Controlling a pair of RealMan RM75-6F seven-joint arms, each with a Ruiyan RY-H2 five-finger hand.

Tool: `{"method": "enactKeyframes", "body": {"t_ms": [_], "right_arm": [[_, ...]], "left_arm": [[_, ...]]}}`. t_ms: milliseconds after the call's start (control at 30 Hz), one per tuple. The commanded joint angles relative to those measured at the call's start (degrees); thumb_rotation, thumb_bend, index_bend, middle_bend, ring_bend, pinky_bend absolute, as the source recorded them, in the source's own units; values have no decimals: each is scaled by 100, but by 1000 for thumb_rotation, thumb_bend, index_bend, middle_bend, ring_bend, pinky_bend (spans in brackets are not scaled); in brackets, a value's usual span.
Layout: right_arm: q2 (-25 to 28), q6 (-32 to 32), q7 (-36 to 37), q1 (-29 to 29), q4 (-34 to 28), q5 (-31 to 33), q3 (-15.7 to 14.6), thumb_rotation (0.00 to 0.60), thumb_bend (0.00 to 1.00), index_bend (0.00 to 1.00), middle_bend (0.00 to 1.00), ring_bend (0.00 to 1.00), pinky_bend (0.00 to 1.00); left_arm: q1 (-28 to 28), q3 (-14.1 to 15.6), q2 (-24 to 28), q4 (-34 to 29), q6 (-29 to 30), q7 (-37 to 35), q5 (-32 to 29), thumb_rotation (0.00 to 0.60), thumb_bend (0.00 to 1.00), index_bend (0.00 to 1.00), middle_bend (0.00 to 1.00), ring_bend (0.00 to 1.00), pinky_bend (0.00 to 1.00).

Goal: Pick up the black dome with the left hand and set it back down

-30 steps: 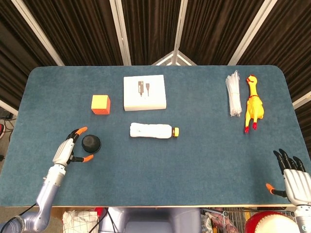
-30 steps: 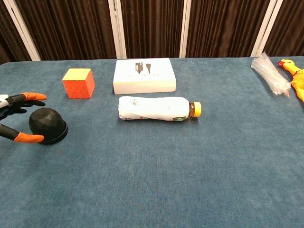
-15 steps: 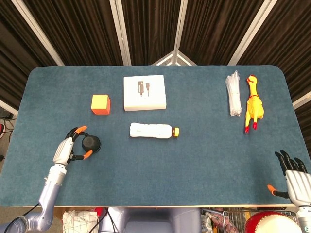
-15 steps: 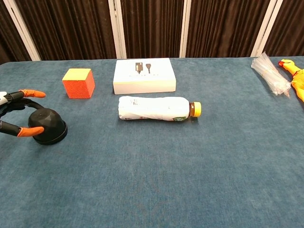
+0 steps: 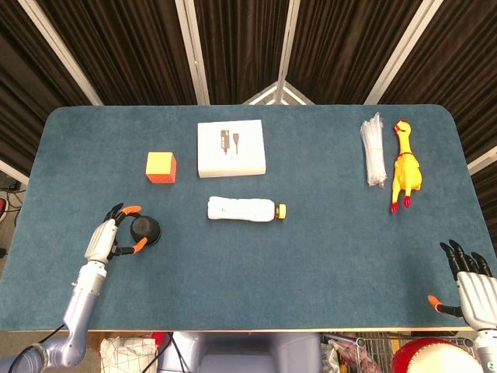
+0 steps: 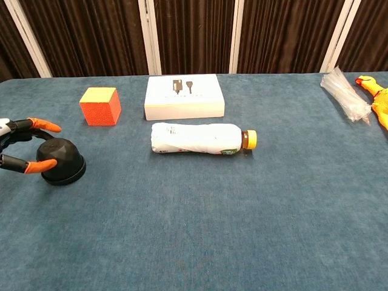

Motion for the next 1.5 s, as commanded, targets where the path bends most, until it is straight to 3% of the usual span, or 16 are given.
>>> {"method": "enactKeyframes", "body": {"t_ms": [33, 500, 733, 967, 1067, 1200, 1500], "right_arm": [[-1, -9, 0, 2, 5, 16, 2, 600, 208, 0, 0, 166, 80], [29, -53, 60, 33, 32, 46, 32, 600, 209, 0, 0, 166, 80], [10, -60, -32, 74, -44, 99, 84, 600, 209, 0, 0, 166, 79], [31, -52, 41, 44, 16, 108, 63, 600, 208, 0, 0, 166, 80], [85, -5, 178, 8, 37, 74, 57, 600, 209, 0, 0, 166, 80], [75, -30, 185, 13, 55, 73, 47, 600, 209, 0, 0, 166, 95], [16, -22, 105, 25, 52, 80, 59, 600, 208, 0, 0, 166, 112]], "left_arm": [[12, -23, 2, -61, 67, 48, 15, 600, 564, 269, 463, 0, 0], [68, -175, 419, -1116, 326, 216, 63, 600, 594, 280, 474, 0, 0], [-162, -244, 159, -1070, 26, 160, -31, 600, 593, 288, 474, 0, 0], [-493, -243, -395, -898, -121, 570, -23, 600, 560, 285, 442, 0, 0], [-582, -151, -513, -870, -199, 870, -47, 600, 525, 257, 364, 0, 0], [-595, -94, -310, -1051, -335, 1049, -164, 600, 429, 181, 149, 0, 0], [-534, -17, 222, -1605, -279, 1361, -188, 600, 262, 115, 10, 0, 0]]}}
